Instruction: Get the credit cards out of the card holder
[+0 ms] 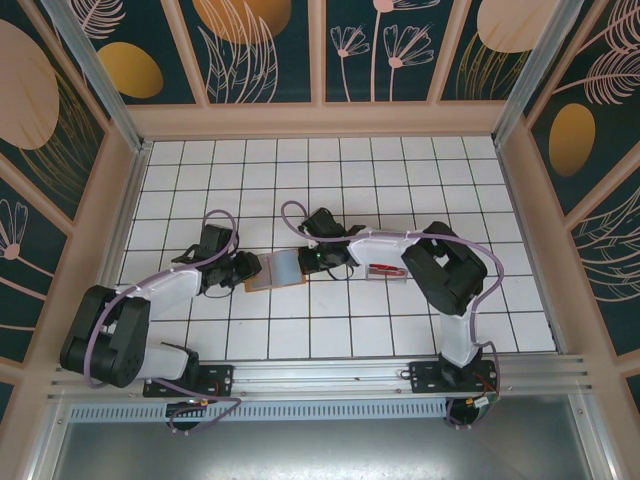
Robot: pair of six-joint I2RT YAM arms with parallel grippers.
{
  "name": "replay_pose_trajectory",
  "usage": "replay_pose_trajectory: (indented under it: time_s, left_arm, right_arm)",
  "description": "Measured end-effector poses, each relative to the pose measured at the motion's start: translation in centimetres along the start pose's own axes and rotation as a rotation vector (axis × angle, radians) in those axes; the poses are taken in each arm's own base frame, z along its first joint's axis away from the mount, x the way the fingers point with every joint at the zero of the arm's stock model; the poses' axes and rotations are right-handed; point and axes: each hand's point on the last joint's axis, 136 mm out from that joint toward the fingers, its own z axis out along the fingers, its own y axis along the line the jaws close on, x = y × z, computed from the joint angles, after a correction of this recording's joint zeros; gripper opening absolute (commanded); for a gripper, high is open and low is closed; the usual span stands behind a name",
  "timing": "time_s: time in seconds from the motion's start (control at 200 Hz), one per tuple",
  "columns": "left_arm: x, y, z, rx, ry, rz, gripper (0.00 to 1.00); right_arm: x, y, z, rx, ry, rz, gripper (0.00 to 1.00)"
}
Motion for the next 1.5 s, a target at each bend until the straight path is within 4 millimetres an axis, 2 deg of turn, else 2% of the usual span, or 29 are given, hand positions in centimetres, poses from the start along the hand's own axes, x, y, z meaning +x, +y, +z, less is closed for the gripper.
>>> replay_pose_trajectory:
  time_s: [0.646, 0.746, 0.881, 1.501]
  left_arm:
    - [-0.5, 0.3, 0.3, -0.026, -0.015, 0.005, 0.35]
    - [-0.6, 0.3, 0.4, -0.024, -0.014, 0.006, 0.39]
    - [-0.7, -0.4, 0.5, 0.009, -0.012, 0.012, 0.41]
    - [-0.2, -2.0, 0.8, 0.093, 0.023, 0.026, 0.42]
  right_arm:
    - [-0.1, 0.2, 0.2, -0.005, 0.001, -0.002, 0.0]
    - [-0.1, 0.2, 0.2, -0.005, 0.001, -0.002, 0.0]
    - [-0.1, 0.2, 0.2, -0.005, 0.002, -0.003, 0.0]
    - [-0.4, 0.6, 0.5, -0.006, 0.007, -0.006, 0.0]
